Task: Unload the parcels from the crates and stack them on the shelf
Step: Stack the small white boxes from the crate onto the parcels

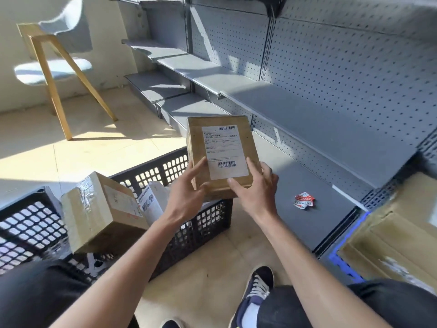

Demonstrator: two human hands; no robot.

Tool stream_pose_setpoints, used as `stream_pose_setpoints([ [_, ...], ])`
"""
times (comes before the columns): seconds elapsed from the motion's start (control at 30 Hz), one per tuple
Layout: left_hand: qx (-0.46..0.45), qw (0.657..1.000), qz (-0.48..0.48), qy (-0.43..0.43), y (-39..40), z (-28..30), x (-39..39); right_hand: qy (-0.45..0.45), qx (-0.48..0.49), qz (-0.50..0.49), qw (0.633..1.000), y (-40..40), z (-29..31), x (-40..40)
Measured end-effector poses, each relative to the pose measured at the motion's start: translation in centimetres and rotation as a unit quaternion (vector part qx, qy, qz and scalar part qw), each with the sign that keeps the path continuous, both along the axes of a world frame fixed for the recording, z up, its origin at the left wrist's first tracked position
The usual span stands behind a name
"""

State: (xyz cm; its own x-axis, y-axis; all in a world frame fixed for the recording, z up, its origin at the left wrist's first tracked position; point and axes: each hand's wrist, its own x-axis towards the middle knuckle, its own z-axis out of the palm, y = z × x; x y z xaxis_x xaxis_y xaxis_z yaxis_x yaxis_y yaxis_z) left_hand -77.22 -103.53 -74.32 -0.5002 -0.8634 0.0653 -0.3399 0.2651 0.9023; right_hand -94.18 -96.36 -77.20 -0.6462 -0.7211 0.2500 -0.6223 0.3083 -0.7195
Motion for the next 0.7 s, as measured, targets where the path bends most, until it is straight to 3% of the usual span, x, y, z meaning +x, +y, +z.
stream_pose_setpoints([
  [0.27,-0.009,0.996,-0.085,0.016,6.0,2.4,-3.9,-0.006,-0.059,-0.045,0.997,9.1,2.9,-3.0],
  [0.7,-0.034,0.973,-0.207,0.094,12.9,5.9,-12.0,0.027,-0.031,-0.117,0.992,20.4,6.4,-7.2],
])
